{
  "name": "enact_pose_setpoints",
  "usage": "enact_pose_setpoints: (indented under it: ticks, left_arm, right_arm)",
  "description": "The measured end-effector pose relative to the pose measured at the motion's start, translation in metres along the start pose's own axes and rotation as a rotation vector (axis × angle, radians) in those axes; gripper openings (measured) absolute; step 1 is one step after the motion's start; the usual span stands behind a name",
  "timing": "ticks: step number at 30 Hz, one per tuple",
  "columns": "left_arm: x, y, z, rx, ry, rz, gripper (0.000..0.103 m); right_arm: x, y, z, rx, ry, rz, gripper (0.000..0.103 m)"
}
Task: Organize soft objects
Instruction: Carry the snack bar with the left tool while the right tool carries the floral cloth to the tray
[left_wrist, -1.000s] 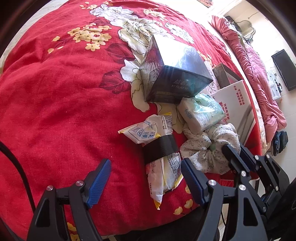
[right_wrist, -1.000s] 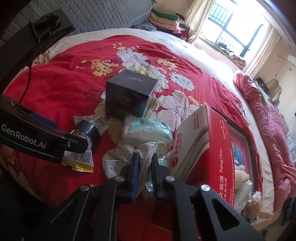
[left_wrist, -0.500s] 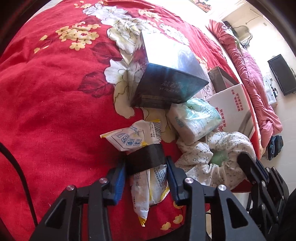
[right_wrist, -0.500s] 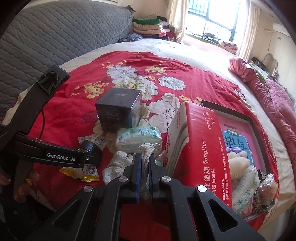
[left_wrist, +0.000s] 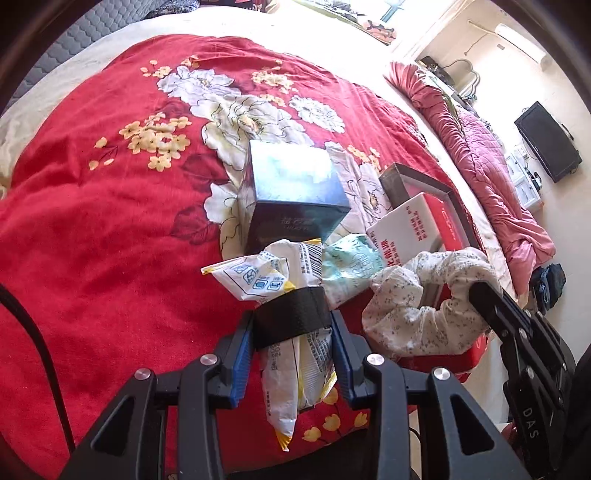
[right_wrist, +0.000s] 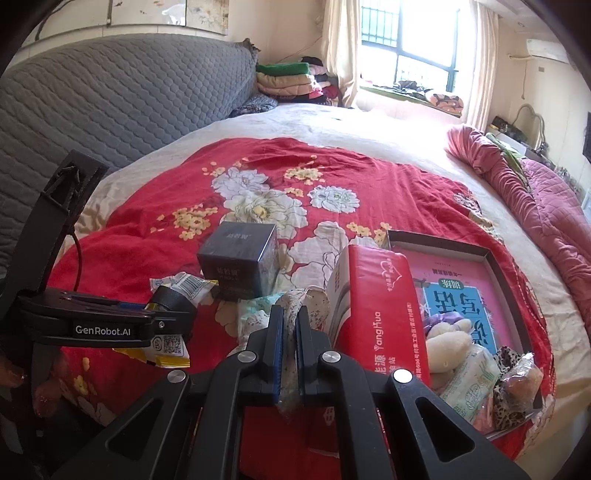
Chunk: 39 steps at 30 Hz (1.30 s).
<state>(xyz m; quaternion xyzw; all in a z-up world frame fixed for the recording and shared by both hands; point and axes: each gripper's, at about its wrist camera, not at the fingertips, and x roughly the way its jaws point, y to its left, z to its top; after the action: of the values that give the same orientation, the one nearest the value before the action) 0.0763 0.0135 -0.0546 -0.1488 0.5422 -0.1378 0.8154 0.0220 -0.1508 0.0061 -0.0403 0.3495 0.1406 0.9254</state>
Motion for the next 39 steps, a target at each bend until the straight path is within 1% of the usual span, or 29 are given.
enact_pose_setpoints:
  ticks: [5, 11, 17, 22, 31, 39]
  left_arm:
    - [-0.023, -0.014, 0.000, 0.048, -0.029, -0.011, 0.039]
    - [-0.043, -0.051, 0.005, 0.118, -0.070, -0.022, 0.039]
    - [-0.054, -0.086, 0.009, 0.188, -0.101, -0.020, 0.039]
    - [-0.057, -0.113, 0.010, 0.245, -0.112, -0.023, 0.039]
    - [-0.058, -0.150, 0.012, 0.307, -0.126, -0.038, 0.039]
    - [-0.046, -0.185, 0.011, 0.374, -0.114, -0.058, 0.039]
  right_arm:
    - [-0.018, -0.007, 0.010, 0.017, -0.049, -0.019, 0.006]
    - [-0.041, -0.026, 0.019, 0.053, -0.107, -0.057, 0.006]
    - [-0.062, -0.055, 0.022, 0.112, -0.148, -0.102, 0.005]
    - [-0.076, -0.082, 0.016, 0.173, -0.174, -0.132, 0.005]
    - [-0.098, -0.124, 0.001, 0.263, -0.204, -0.189, 0.005]
    - [-0.110, -0.158, -0.017, 0.335, -0.211, -0.253, 0.005]
